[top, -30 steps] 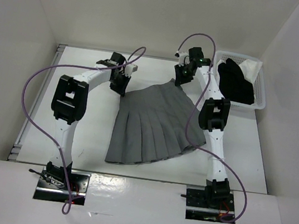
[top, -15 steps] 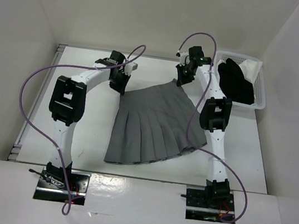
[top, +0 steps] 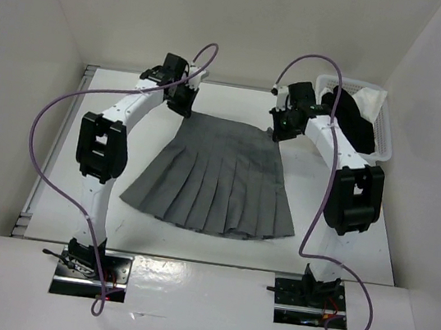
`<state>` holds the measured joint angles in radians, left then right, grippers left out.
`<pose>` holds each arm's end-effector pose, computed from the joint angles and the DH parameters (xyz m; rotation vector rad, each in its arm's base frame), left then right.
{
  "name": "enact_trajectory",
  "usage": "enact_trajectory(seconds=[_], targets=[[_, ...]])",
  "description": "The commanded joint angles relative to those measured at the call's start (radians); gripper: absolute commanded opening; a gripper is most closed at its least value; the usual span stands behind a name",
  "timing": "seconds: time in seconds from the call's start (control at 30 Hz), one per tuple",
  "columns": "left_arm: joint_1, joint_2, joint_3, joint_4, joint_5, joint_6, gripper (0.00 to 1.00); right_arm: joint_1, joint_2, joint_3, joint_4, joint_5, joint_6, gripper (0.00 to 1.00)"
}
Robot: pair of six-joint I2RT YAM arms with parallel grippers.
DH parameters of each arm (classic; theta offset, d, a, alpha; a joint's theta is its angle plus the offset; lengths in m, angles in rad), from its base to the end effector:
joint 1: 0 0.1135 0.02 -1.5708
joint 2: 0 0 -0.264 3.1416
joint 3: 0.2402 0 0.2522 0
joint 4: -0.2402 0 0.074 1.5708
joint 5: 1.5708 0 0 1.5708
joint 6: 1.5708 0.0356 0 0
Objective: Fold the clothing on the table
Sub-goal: Fold the skirt
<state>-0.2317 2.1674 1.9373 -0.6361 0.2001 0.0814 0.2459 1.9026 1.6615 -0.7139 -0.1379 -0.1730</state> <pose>0.4763 -0.1196 0.2515 0.4687 2.3924 -0.3111 0.4074 0.1073 0.2737 -0.5790 2.4573 0.2034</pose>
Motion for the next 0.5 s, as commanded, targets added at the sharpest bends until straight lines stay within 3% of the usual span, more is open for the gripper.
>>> enact_trajectory(seconds=[0.0,0.13,0.47], targets=[[0.006,0.045,0.110,-0.031,0.021,0.032,0.16,0.000,-0.019,-0.086,0.134,0.075,0.000,0.00],[-0.003,0.063,0.183,-0.050,0.044,0.041,0.16,-0.019,-0.010,-0.086,0.178,0.109,0.000,0.00],[-0.003,0.063,0.216,-0.039,0.044,0.061,0.16,-0.028,0.113,0.105,0.211,0.215,-0.029,0.00]])
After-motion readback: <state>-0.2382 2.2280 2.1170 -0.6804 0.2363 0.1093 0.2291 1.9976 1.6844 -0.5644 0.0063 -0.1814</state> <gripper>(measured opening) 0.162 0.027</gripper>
